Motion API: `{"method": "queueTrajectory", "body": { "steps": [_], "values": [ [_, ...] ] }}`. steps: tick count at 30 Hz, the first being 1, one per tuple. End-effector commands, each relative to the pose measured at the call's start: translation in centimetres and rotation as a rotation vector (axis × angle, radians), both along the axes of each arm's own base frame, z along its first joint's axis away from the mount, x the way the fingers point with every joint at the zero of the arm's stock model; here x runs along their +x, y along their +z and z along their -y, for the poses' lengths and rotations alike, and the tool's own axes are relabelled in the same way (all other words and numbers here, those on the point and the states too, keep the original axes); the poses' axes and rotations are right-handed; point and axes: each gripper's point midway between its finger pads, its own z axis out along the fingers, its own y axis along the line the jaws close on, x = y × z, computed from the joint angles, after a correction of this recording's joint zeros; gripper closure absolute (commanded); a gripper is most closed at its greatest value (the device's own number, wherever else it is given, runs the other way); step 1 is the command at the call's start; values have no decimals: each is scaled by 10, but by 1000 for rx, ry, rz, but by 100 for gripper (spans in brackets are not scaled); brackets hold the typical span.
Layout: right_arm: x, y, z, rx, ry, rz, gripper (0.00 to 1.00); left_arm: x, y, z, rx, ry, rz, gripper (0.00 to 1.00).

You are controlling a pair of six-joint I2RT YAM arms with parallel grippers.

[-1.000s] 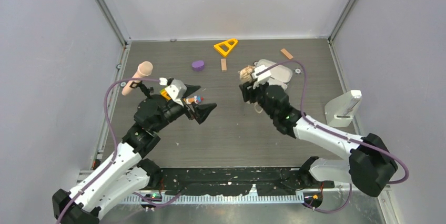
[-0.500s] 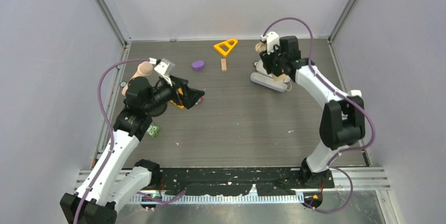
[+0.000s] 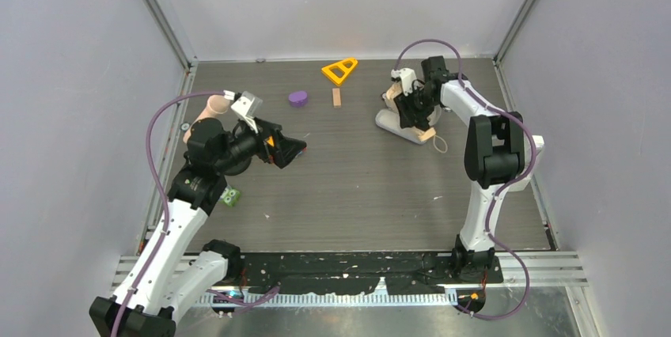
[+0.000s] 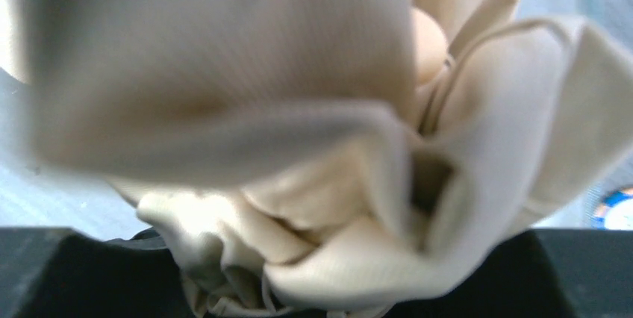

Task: Put away the umbrella

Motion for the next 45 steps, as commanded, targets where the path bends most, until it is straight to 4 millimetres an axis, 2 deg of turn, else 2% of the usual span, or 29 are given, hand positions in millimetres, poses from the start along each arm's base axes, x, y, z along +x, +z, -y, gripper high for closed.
{"method": "queueTrajectory", "body": {
  "steps": [1,5,9,12,13,15,17,19,20,21,22,23,24,28,32,35,40,43,45],
  "values": [
    [-23,3,-19,74,81,-70,94,-4,8,-2,-4,-6,36,1],
    [-36,-7,-27,75,98,-142,94,-5,8,-4,2,5,44,1],
    [-28,-6,-24,17,80,-93,94,-6,8,-6,8,13,48,1],
    [-21,24,-28,32,83,-36,94,-5,7,-7,10,17,48,1],
    [-15,45,-32,54,90,8,94,-5,5,-6,11,17,43,0],
    [-11,73,-34,67,95,56,94,-5,6,-6,10,16,43,0],
    [-5,91,-31,50,103,96,94,-5,6,-7,12,19,45,0],
    [7,95,-23,11,93,120,94,-6,6,-7,10,18,45,0],
    [12,86,-17,-2,83,103,94,-6,6,-7,9,17,47,1],
    [19,87,-14,-9,77,114,94,-6,6,-7,9,17,48,1],
    [24,73,-10,-17,74,88,94,-6,5,-7,10,18,49,0],
    [29,70,-8,-28,69,90,94,-6,5,-7,11,19,49,0],
    [32,57,-5,-42,70,70,94,-5,5,-7,13,23,48,0],
    [36,33,-3,-59,76,36,94,-5,4,-8,13,24,48,0],
    [16,19,-17,3,100,-41,94,-5,5,-7,8,21,47,0],
    [-7,-7,-16,-1,105,-119,94,-6,6,-7,7,23,51,0],
    [-35,-17,-22,27,100,-216,94,-6,6,-7,0,20,48,1],
    [-42,-25,-23,-3,97,-237,94,-7,7,-7,-2,19,52,0],
    [-45,-36,-17,-44,85,-258,94,-7,7,-7,-1,22,53,1]
  ]
}}
